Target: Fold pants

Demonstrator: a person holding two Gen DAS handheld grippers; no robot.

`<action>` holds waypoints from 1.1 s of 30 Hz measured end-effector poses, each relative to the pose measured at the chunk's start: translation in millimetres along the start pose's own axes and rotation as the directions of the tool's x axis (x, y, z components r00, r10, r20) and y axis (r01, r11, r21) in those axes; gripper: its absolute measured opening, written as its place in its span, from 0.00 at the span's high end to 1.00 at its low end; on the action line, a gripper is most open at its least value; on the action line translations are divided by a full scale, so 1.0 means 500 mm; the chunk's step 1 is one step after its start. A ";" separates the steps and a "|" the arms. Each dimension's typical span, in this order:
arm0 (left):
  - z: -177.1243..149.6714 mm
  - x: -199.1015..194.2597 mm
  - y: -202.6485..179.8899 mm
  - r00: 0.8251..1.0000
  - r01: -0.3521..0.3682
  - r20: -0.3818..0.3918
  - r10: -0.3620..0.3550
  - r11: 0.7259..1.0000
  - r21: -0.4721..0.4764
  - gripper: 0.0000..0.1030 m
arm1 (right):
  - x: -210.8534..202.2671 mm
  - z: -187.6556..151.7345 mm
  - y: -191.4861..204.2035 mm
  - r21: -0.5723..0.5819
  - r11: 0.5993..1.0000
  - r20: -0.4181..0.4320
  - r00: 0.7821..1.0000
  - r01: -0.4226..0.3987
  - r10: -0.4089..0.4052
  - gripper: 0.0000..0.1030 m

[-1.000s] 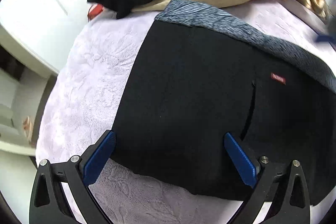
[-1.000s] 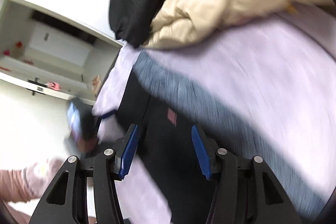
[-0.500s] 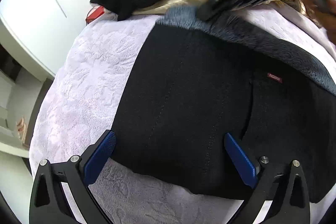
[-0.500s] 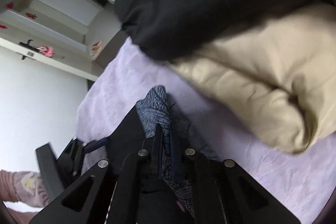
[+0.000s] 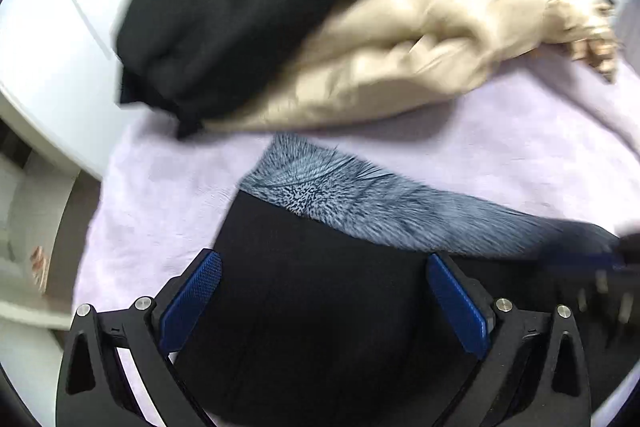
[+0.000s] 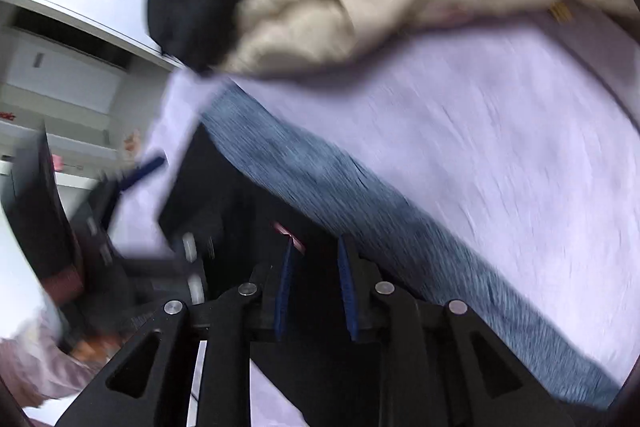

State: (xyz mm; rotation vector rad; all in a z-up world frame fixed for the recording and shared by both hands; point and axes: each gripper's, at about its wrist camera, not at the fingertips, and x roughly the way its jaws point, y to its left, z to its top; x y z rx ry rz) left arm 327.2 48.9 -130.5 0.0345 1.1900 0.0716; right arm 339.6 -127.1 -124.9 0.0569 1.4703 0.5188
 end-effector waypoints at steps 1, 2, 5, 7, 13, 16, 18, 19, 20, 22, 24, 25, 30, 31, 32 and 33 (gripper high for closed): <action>0.005 0.020 0.002 1.000 -0.003 -0.015 0.003 1.000 -0.012 0.00 | 0.018 -0.004 -0.030 0.060 0.998 0.024 1.000 -0.012 0.011 0.79; 0.007 0.030 0.002 1.000 -0.008 -0.016 0.008 1.000 -0.013 0.00 | 0.019 -0.001 -0.057 0.110 0.993 0.066 0.998 -0.029 0.022 0.81; 0.003 0.017 -0.002 1.000 -0.025 -0.007 0.025 1.000 0.005 0.00 | -0.010 0.010 -0.099 0.213 0.976 0.170 0.982 0.047 -0.084 0.79; -0.010 -0.011 -0.007 0.999 -0.036 -0.003 0.036 0.999 0.021 0.00 | -0.040 0.005 -0.120 0.257 0.965 0.194 0.974 0.061 -0.113 0.76; -0.069 -0.098 -0.050 0.997 0.041 -0.069 -0.037 0.998 0.057 0.00 | -0.140 -0.113 -0.183 0.298 0.952 0.209 0.978 -0.062 -0.002 0.32; -0.108 -0.134 -0.104 0.991 0.071 -0.117 -0.061 0.994 0.083 0.00 | -0.172 -0.191 -0.222 0.372 0.925 0.193 0.981 -0.080 0.007 0.27; -0.140 -0.158 -0.147 0.984 0.111 -0.148 -0.096 0.989 0.099 0.00 | -0.185 -0.256 -0.235 0.423 0.902 0.187 0.982 -0.091 0.012 0.23; -0.157 -0.175 -0.175 0.982 0.126 -0.152 -0.109 0.986 0.109 0.00 | -0.193 -0.290 -0.243 0.445 0.890 0.188 0.982 -0.097 0.013 0.23; -0.168 -0.185 -0.193 0.981 0.133 -0.155 -0.114 0.984 0.120 0.00 | -0.195 -0.319 -0.250 0.463 0.881 0.188 0.982 -0.097 0.009 0.22; -0.188 -0.207 -0.234 0.978 0.150 -0.170 -0.125 0.978 0.147 0.00 | -0.209 -0.364 -0.262 0.495 0.863 0.188 0.982 -0.097 0.003 0.21; -0.205 -0.225 -0.278 0.973 0.168 -0.184 -0.137 0.971 0.168 0.00 | -0.234 -0.418 -0.282 0.536 0.838 0.193 0.981 -0.106 0.001 0.21; -0.202 -0.225 -0.287 0.973 0.171 -0.189 -0.137 0.969 0.179 0.00 | -0.242 -0.443 -0.291 0.555 0.824 0.199 0.980 -0.113 0.000 0.21; -0.235 -0.277 -0.385 0.965 0.195 -0.220 -0.142 0.951 0.241 0.00 | -0.290 -0.530 -0.323 0.602 0.793 0.219 0.974 -0.095 -0.049 0.10; -0.242 -0.288 -0.407 0.963 0.204 -0.226 -0.147 0.946 0.251 0.00 | -0.301 -0.545 -0.329 0.606 0.791 0.221 0.973 -0.083 -0.067 0.00; -0.230 -0.279 -0.408 0.961 0.209 -0.231 -0.150 0.943 0.258 0.00 | -0.309 -0.556 -0.333 0.606 0.792 0.223 0.971 -0.071 -0.083 0.00; -0.220 -0.274 -0.405 0.960 0.209 -0.237 -0.147 0.941 0.266 0.00 | -0.316 -0.566 -0.336 0.607 0.793 0.220 0.970 -0.054 -0.103 0.00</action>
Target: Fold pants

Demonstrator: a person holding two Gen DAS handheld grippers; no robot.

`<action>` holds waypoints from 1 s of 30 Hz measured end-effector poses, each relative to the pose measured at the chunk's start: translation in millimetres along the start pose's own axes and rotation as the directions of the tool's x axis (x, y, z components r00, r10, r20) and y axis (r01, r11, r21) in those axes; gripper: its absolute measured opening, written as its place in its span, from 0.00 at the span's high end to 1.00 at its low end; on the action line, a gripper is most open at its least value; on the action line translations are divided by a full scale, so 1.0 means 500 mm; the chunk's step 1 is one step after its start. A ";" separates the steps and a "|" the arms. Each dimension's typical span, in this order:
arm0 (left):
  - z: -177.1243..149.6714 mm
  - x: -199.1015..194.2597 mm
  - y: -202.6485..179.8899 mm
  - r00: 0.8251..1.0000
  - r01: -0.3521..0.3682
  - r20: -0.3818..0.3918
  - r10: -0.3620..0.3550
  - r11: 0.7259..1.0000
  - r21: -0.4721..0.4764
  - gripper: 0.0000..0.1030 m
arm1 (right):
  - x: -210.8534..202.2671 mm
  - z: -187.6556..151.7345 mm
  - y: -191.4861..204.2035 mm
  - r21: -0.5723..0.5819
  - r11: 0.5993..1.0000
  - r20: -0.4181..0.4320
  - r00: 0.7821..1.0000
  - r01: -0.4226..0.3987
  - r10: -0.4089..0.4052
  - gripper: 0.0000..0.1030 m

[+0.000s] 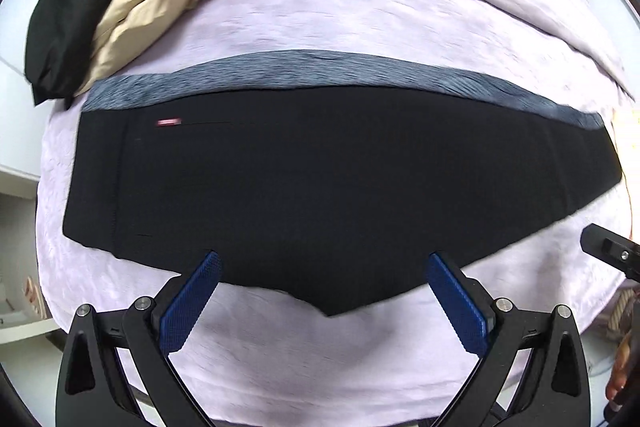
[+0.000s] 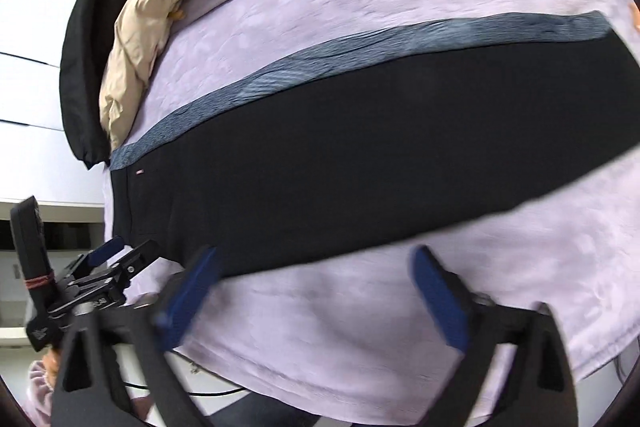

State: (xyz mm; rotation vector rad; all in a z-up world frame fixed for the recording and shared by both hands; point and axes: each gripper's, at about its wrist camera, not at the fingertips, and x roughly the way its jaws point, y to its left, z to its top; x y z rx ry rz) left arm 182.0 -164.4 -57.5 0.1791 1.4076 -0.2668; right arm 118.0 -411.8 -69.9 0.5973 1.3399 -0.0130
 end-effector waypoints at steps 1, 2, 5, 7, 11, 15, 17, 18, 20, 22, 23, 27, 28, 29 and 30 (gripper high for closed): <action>-0.001 -0.003 -0.017 1.000 -0.005 -0.008 0.006 1.000 0.007 0.00 | -0.008 -0.004 -0.007 -0.003 1.000 0.007 1.000 0.018 -0.018 0.00; -0.003 -0.006 -0.031 1.000 -0.007 -0.014 0.007 1.000 0.010 0.00 | -0.014 -0.008 -0.016 -0.002 0.999 0.007 0.999 0.035 -0.035 0.00; -0.007 -0.013 -0.070 0.999 -0.007 -0.033 0.007 1.000 0.017 0.00 | -0.023 -0.015 -0.038 0.027 0.999 -0.016 0.999 0.046 -0.045 0.00; -0.011 -0.015 -0.077 0.999 -0.017 -0.037 0.018 0.999 0.036 0.00 | -0.032 -0.022 -0.053 0.056 0.998 -0.015 1.000 0.028 -0.027 0.00; -0.010 -0.014 -0.091 0.999 -0.034 -0.034 0.037 0.996 0.087 0.00 | -0.048 -0.037 -0.075 0.085 0.996 -0.020 0.999 0.040 -0.039 0.00; -0.013 -0.032 -0.112 0.998 -0.049 -0.027 0.053 0.991 0.121 0.00 | -0.053 -0.049 -0.081 0.102 0.994 -0.022 0.999 0.039 -0.037 0.00; -0.014 -0.037 -0.116 0.998 -0.053 -0.027 0.057 0.990 0.132 0.00 | -0.054 -0.061 -0.082 0.114 0.992 -0.024 0.999 0.050 -0.047 0.00; -0.015 -0.040 -0.118 0.998 -0.055 -0.025 0.059 0.989 0.135 0.00 | -0.053 -0.062 -0.082 0.115 0.992 -0.028 0.998 0.060 -0.057 0.00; -0.015 -0.044 -0.115 0.998 -0.058 -0.019 0.061 0.989 0.138 0.00 | -0.054 -0.067 -0.080 0.116 0.990 -0.030 0.997 0.080 -0.077 0.00; -0.015 -0.048 -0.110 0.998 -0.057 -0.015 0.060 0.989 0.134 0.00 | -0.057 -0.067 -0.076 0.115 0.990 -0.026 0.996 0.084 -0.082 0.00; -0.015 -0.049 -0.107 0.998 -0.058 -0.014 0.060 0.990 0.132 0.00 | -0.058 -0.065 -0.074 0.112 0.990 -0.023 0.996 0.086 -0.084 0.00; -0.013 -0.049 -0.095 0.997 -0.065 -0.021 0.068 0.990 0.123 0.00 | -0.062 -0.066 -0.069 0.103 0.989 -0.007 0.994 0.105 -0.105 0.00; -0.013 -0.048 -0.093 0.997 -0.066 -0.023 0.069 0.990 0.122 0.00 | -0.062 -0.067 -0.069 0.102 0.989 -0.007 0.994 0.107 -0.107 0.00; -0.013 -0.047 -0.093 0.997 -0.068 -0.025 0.072 0.990 0.122 0.00 | -0.061 -0.068 -0.069 0.103 0.989 -0.008 0.994 0.110 -0.110 0.00; -0.013 -0.047 -0.093 0.997 -0.070 -0.026 0.074 0.990 0.124 0.00 | -0.061 -0.068 -0.070 0.105 0.988 -0.009 0.994 0.112 -0.111 0.00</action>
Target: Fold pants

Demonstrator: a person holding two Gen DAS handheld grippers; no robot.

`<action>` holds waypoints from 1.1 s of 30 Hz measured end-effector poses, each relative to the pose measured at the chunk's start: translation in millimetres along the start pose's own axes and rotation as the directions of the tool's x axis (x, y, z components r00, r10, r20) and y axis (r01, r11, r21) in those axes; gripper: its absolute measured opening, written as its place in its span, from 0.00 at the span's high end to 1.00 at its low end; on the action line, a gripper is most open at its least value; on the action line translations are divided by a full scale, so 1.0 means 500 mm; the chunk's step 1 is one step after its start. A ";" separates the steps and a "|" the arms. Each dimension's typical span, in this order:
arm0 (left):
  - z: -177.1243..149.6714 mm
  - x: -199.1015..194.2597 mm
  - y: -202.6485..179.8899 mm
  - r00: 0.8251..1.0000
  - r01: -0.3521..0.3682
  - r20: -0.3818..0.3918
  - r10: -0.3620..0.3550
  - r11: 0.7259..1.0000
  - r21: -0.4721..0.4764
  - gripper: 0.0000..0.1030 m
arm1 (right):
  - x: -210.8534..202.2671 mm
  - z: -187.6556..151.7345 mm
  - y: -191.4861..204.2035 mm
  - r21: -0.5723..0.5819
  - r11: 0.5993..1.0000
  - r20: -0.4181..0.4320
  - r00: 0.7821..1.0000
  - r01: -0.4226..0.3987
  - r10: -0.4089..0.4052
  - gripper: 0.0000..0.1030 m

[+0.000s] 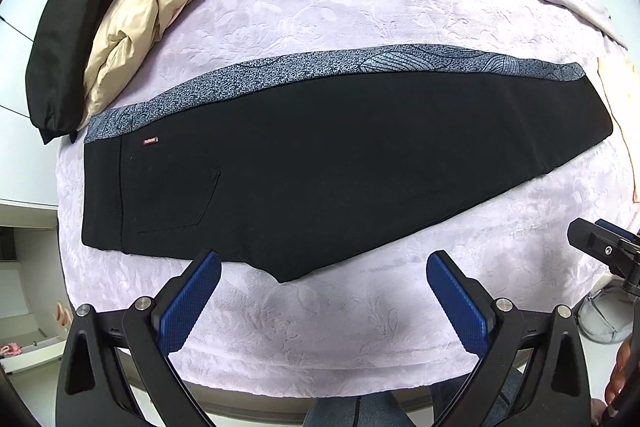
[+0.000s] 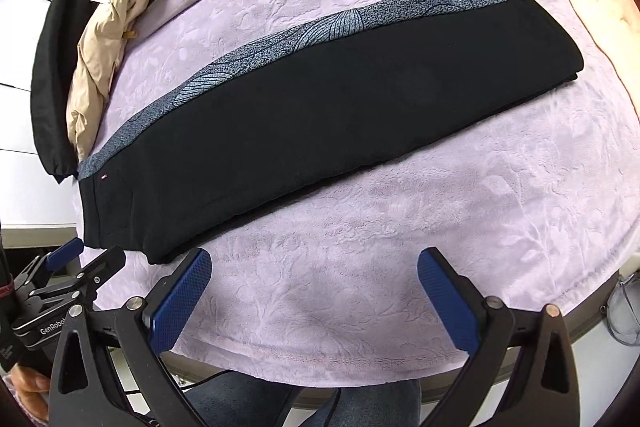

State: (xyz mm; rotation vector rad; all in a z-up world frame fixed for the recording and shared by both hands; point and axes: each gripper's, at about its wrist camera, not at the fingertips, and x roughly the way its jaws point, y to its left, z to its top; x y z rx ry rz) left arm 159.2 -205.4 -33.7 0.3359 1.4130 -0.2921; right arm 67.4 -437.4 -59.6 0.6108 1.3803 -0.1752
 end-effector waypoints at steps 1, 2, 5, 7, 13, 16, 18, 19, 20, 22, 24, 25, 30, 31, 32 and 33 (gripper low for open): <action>0.000 0.000 -0.002 1.000 -0.002 0.000 0.002 1.000 0.004 0.00 | 0.000 -0.001 -0.001 0.003 1.000 0.001 1.000 0.002 -0.002 0.00; -0.001 -0.001 -0.004 1.000 -0.004 0.000 0.004 1.000 0.007 0.00 | 0.000 0.000 -0.003 0.004 1.000 0.001 1.000 0.002 -0.002 0.00; -0.002 0.001 -0.013 1.000 -0.013 -0.004 0.013 1.000 0.020 0.00 | -0.001 -0.002 -0.010 0.011 1.000 0.004 1.000 0.005 -0.005 0.00; -0.004 0.004 -0.021 1.000 -0.018 -0.013 0.018 0.999 0.027 0.00 | -0.002 -0.004 -0.015 0.014 1.000 0.002 1.000 0.006 -0.006 0.00; -0.004 0.017 -0.065 0.998 -0.035 -0.049 0.038 0.998 0.058 0.00 | 0.002 -0.008 -0.051 0.025 1.000 -0.011 1.000 0.002 -0.002 0.00; 0.000 0.024 -0.101 0.996 -0.046 -0.070 0.052 0.996 0.083 0.00 | 0.003 -0.008 -0.078 0.031 0.999 -0.019 1.000 -0.003 0.004 0.00; 0.006 0.026 -0.127 0.995 -0.052 -0.083 0.059 0.995 0.090 0.00 | 0.001 -0.003 -0.099 0.039 0.999 -0.022 1.000 -0.010 0.011 0.00; 0.008 0.026 -0.139 0.994 -0.052 -0.088 0.060 0.995 0.087 0.00 | -0.002 0.000 -0.110 0.041 0.999 -0.023 1.000 -0.015 0.016 0.00; 0.011 0.025 -0.148 0.994 -0.053 -0.090 0.061 0.995 0.084 0.00 | -0.006 0.005 -0.123 0.042 0.999 -0.023 0.999 -0.021 0.022 0.00; 0.019 0.019 -0.175 0.994 -0.058 -0.086 0.064 0.996 0.073 0.00 | -0.014 0.014 -0.143 0.041 0.999 -0.022 0.999 -0.026 0.026 0.00; 0.024 0.012 -0.196 0.995 -0.060 -0.080 0.065 0.996 0.063 0.00 | -0.022 0.028 -0.169 0.039 0.999 -0.025 0.999 -0.028 0.029 0.00; 0.028 0.007 -0.209 0.995 -0.062 -0.076 0.066 0.996 0.057 0.00 | -0.025 0.034 -0.179 0.037 0.999 -0.026 0.999 -0.028 0.029 0.00; 0.036 -0.022 -0.261 0.995 -0.089 -0.051 0.090 0.996 0.026 0.00 | -0.036 0.076 -0.224 -0.002 0.999 -0.036 0.999 -0.033 0.033 0.00; 0.037 -0.030 -0.268 0.994 -0.100 -0.045 0.101 0.995 0.020 0.00 | -0.036 0.081 -0.230 -0.012 0.999 -0.037 0.999 -0.039 0.038 0.00; 0.038 -0.032 -0.270 0.993 -0.108 -0.043 0.109 0.994 0.017 0.00 | -0.036 0.090 -0.236 -0.025 0.999 -0.040 0.998 -0.042 0.041 0.00; 0.039 -0.035 -0.272 0.992 -0.117 -0.043 0.117 0.993 0.010 0.00 | -0.035 0.092 -0.239 -0.033 0.998 -0.041 0.998 -0.043 0.042 0.00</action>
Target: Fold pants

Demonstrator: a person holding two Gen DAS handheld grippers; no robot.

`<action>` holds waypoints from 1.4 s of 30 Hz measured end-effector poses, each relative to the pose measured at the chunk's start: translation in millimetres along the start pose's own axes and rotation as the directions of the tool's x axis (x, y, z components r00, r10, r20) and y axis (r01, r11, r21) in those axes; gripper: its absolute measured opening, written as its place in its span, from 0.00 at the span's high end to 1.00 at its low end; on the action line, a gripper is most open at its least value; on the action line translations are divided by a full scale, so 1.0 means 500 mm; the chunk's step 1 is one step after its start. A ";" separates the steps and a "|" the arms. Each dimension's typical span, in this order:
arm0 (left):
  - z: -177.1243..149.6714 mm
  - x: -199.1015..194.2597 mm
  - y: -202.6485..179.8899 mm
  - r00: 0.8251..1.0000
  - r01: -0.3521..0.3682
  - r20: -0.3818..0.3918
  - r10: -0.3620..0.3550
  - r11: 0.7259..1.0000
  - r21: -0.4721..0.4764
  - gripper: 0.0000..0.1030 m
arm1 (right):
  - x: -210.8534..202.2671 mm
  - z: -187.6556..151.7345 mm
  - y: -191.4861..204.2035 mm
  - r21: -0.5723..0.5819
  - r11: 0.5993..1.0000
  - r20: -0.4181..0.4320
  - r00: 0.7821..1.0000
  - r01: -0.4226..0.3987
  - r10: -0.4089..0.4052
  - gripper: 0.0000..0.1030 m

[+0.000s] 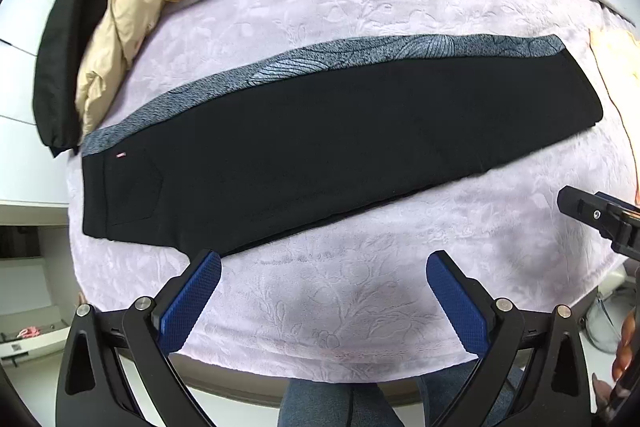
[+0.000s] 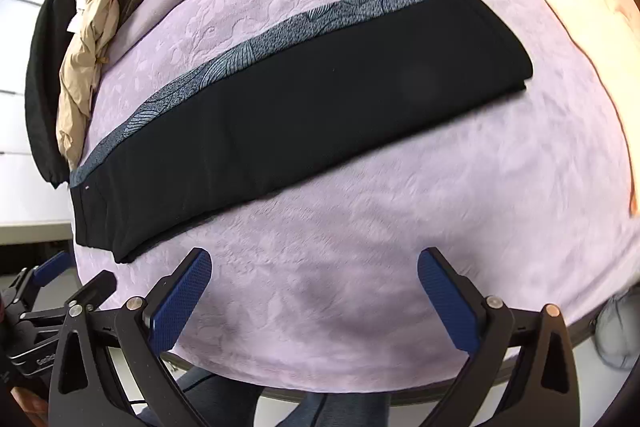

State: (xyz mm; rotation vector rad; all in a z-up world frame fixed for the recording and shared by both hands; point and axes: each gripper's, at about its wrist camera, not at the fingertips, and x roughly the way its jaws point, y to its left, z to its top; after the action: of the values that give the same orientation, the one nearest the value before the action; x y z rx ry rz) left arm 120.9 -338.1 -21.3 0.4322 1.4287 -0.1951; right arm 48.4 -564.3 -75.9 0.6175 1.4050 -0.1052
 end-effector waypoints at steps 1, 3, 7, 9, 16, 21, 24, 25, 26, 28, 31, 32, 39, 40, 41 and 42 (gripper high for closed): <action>0.002 -0.003 0.000 1.000 -0.008 -0.002 0.008 1.000 -0.011 0.00 | 0.000 0.004 -0.004 -0.007 1.000 -0.002 1.000 -0.002 0.002 0.00; 0.005 -0.005 0.003 1.000 -0.022 -0.008 0.022 0.999 -0.026 0.00 | 0.000 0.014 -0.011 -0.015 1.000 -0.002 1.000 -0.012 0.012 0.00; 0.008 -0.008 0.008 0.999 -0.042 -0.014 0.042 0.998 -0.046 0.00 | 0.007 0.030 -0.027 -0.003 0.999 -0.005 0.999 -0.039 0.039 0.00; 0.011 -0.005 0.011 0.999 -0.043 -0.015 0.043 0.998 -0.053 0.00 | 0.014 0.037 -0.038 0.020 0.998 -0.008 0.999 -0.051 0.052 0.00; 0.014 0.038 0.011 0.997 -0.031 -0.069 0.025 0.996 -0.085 0.00 | 0.015 0.042 -0.097 0.139 0.989 -0.005 0.998 -0.058 0.060 0.00; 0.034 0.079 -0.009 0.997 0.017 -0.077 -0.022 0.998 -0.064 0.00 | 0.018 0.066 -0.123 0.148 0.985 0.015 0.996 -0.093 0.091 0.02; 0.063 0.102 -0.035 0.998 0.029 -0.056 -0.031 0.998 -0.048 0.00 | 0.022 0.085 -0.117 0.133 0.983 0.033 0.992 -0.128 0.125 0.17; 0.078 0.115 -0.048 0.998 0.034 -0.043 -0.036 0.998 -0.048 0.00 | 0.027 0.096 -0.110 0.115 0.984 0.030 0.990 -0.138 0.136 0.18; 0.087 0.126 -0.057 0.999 0.035 -0.035 -0.037 0.998 -0.048 0.00 | 0.032 0.106 -0.103 0.097 0.984 0.033 0.988 -0.152 0.149 0.18; 0.106 0.158 -0.079 0.999 0.021 -0.027 -0.023 0.999 -0.046 0.00 | 0.045 0.122 -0.089 0.058 0.986 0.035 0.987 -0.157 0.155 0.18; 0.129 0.213 -0.101 0.999 -0.021 -0.033 0.019 0.999 -0.038 0.00 | 0.085 0.148 -0.081 -0.003 0.996 -0.007 0.996 -0.090 0.090 0.18; 0.136 0.227 -0.103 0.999 -0.025 -0.038 0.023 0.999 -0.042 0.00 | 0.098 0.151 -0.085 -0.010 0.998 -0.019 0.998 -0.068 0.067 0.18; 0.156 0.223 -0.085 0.999 -0.031 -0.037 0.029 0.998 -0.053 0.00 | 0.073 0.189 -0.147 0.019 1.000 0.060 0.998 0.001 -0.002 0.19; 0.153 0.216 -0.081 0.999 -0.034 -0.039 0.032 0.998 -0.053 0.00 | 0.059 0.191 -0.162 0.062 0.998 0.078 0.997 -0.032 0.027 0.18; 0.150 0.209 -0.075 0.999 -0.030 -0.039 0.028 0.998 -0.056 0.00 | 0.044 0.191 -0.181 0.114 0.990 0.097 0.992 -0.087 0.076 0.18; 0.147 0.203 -0.070 0.999 -0.025 -0.036 0.023 0.998 -0.062 0.00 | 0.032 0.187 -0.202 0.170 0.974 0.116 0.984 -0.151 0.132 0.18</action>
State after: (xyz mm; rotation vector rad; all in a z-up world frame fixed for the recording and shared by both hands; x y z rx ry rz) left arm 188.7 -386.8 -120.8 0.4033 1.4595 -0.1235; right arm 91.5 -687.7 -122.1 0.8474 1.2547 -0.1480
